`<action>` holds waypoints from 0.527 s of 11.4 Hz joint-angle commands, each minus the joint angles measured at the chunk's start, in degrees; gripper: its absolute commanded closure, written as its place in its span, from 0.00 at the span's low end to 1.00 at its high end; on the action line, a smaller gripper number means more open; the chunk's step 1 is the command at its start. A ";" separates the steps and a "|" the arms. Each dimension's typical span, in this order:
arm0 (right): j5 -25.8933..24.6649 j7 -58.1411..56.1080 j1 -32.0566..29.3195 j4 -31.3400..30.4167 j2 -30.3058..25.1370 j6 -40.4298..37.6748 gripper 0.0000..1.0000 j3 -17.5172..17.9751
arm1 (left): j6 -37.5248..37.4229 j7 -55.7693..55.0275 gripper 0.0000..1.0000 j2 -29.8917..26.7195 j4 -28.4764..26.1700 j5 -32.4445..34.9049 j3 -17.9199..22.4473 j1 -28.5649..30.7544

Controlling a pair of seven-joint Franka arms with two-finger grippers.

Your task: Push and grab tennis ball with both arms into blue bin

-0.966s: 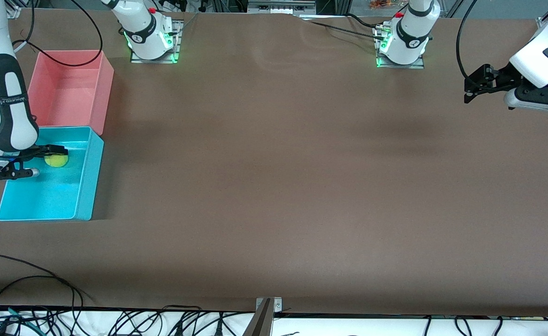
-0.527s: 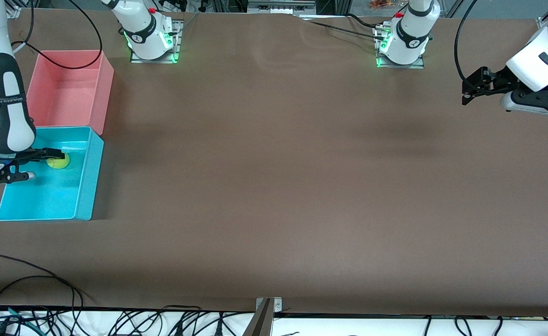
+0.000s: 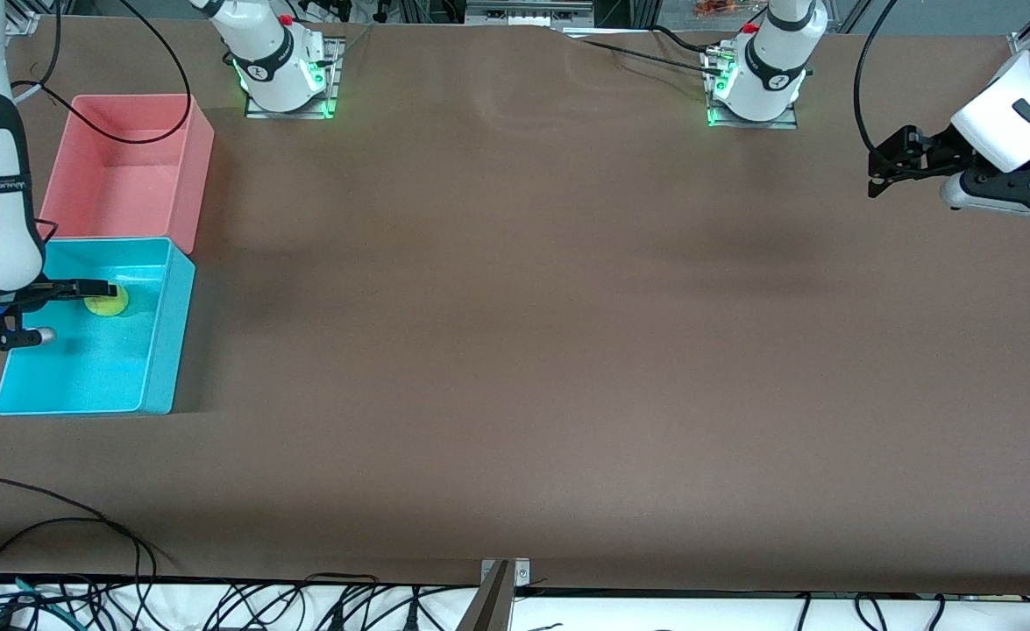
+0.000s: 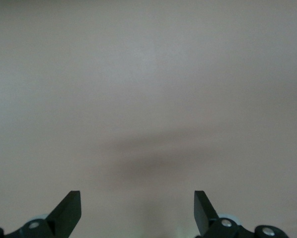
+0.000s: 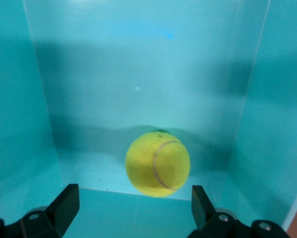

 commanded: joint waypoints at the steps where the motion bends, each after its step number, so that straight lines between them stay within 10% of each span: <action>1: -0.93 1.10 1.04 3.38 -0.60 -3.79 0.00 -0.43 | -0.28 0.37 0.00 0.42 1.19 -1.55 -0.08 0.16; 6: -0.14 1.18 2.61 14.44 -0.60 -12.66 0.00 0.01 | -0.28 0.37 0.00 0.42 1.19 -1.55 -0.08 0.07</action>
